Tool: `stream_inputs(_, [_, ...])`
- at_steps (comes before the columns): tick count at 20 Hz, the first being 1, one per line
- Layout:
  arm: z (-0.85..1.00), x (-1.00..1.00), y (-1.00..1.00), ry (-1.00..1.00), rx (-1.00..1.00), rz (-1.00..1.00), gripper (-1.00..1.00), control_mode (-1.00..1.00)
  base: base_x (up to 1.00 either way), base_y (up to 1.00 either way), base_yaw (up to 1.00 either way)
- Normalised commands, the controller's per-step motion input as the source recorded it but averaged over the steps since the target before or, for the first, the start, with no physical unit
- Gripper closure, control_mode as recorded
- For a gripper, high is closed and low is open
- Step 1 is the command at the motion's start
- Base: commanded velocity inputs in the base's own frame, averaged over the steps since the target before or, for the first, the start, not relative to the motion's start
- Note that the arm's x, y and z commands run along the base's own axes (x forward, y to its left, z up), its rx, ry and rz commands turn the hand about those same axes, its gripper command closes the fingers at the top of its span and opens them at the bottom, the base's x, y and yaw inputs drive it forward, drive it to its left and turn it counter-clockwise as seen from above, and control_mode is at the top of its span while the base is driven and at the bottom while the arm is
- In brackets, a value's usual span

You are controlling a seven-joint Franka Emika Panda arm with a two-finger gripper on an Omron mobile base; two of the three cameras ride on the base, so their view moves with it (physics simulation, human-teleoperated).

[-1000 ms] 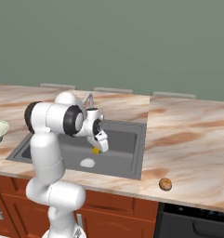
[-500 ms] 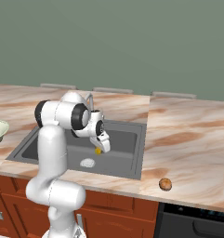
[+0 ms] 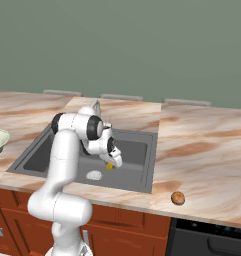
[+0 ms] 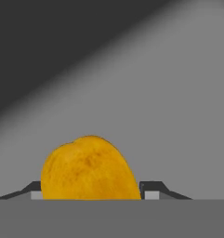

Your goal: There is a mixed pile of frozen fruits and vegetables on the counter. Locate all the frozen vegetables and place the items in a bowl on the counter. Take all the frozen fruits and defrost them in a running sink.

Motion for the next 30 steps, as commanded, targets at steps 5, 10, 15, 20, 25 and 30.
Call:
stream_inputs(5, [-0.30, 0.32, 0.00, 0.04, 0.01, 0.20, 1.00, -1.00, 0.00, 0.00, 0.00])
stream_inputs(10, [-0.47, 0.15, 0.01, 0.16, 0.05, 0.16, 1.00, -1.00, 0.00, 0.00, 0.00])
stream_inputs(15, [-0.48, 0.10, 0.10, 0.18, 0.05, 0.13, -1.00, -1.00, 0.00, 0.00, 0.00])
stream_inputs(20, [-0.12, 0.03, 0.04, 0.04, 0.01, 0.04, -1.00, -1.00, 0.00, 0.00, 0.00])
stream_inputs(25, [0.26, -0.11, -0.16, 0.00, 0.00, 0.02, -1.00, -1.00, 0.00, 0.00, 0.00])
stream_inputs(30, [0.63, -0.23, -0.23, -0.03, 0.00, 0.00, -1.00, -1.00, 0.00, 0.00, 0.00])
